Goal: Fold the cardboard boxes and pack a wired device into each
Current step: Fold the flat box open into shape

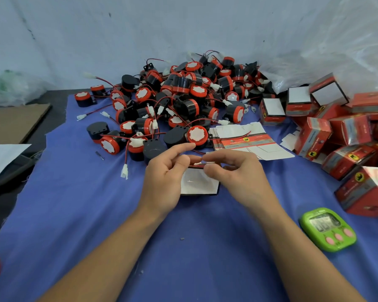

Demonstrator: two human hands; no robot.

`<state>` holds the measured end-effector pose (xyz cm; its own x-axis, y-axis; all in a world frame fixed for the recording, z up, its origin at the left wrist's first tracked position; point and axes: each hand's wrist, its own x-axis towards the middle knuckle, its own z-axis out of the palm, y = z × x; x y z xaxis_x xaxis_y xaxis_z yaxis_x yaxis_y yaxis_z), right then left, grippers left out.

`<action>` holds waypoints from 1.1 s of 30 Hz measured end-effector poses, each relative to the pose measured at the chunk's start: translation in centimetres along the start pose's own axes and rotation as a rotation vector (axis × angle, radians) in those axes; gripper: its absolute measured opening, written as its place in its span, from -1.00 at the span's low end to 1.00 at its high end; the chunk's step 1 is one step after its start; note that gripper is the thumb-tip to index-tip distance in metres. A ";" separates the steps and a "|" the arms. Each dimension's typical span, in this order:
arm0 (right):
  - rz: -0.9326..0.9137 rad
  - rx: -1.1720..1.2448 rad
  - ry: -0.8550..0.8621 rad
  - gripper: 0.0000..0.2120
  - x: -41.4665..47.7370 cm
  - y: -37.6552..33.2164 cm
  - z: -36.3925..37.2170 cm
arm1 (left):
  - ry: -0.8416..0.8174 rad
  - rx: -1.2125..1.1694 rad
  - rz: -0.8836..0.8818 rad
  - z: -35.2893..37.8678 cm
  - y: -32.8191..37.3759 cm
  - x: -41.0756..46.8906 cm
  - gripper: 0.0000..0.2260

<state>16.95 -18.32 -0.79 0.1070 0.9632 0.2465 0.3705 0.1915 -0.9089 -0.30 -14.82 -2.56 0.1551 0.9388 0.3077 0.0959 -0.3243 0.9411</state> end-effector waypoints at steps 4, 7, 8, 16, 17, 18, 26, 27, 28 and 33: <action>-0.031 -0.160 -0.067 -0.55 -0.4 0.1 -0.5 | -0.056 0.082 0.002 0.1 0.1 -0.2 -0.64; -0.053 -0.249 0.014 -0.58 -0.6 0.5 0.0 | -0.109 0.226 0.024 0.3 0.3 -0.6 -0.50; -0.054 -0.257 0.032 -0.58 -0.6 0.5 0.1 | -0.122 0.236 0.027 0.3 0.4 -0.5 -0.51; -0.072 -0.336 0.100 -0.59 -0.9 0.4 1.8 | -0.174 0.173 -0.043 -0.2 0.8 -0.1 -0.41; -0.072 -0.342 0.103 -0.59 -1.0 0.5 1.9 | -0.176 0.148 -0.048 -0.2 0.9 -0.1 -0.41; -0.078 -0.344 0.109 -0.59 -1.0 0.5 2.0 | -0.179 0.113 -0.052 -0.2 0.9 -0.1 -0.41; -0.186 -0.379 0.134 -0.45 -1.5 0.1 2.5 | -0.176 -0.052 -0.069 -0.2 0.7 0.1 -0.48; -0.208 -0.407 0.111 -0.47 -1.4 0.0 2.6 | -0.143 -0.050 -0.071 -0.1 0.7 0.2 -0.52; -0.235 -0.441 0.085 -0.48 -1.3 0.0 2.8 | -0.106 -0.028 -0.072 0.1 0.9 0.2 -0.56; -0.375 -0.497 0.139 -0.48 -0.9 0.2 2.5 | -0.192 0.350 0.018 -0.1 1.9 0.2 -0.68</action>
<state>14.61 -18.66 -1.99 -0.0064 0.8079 0.5893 0.7861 0.3683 -0.4963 -0.21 -15.26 -0.72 0.3373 0.9045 0.2609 0.4158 -0.3918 0.8208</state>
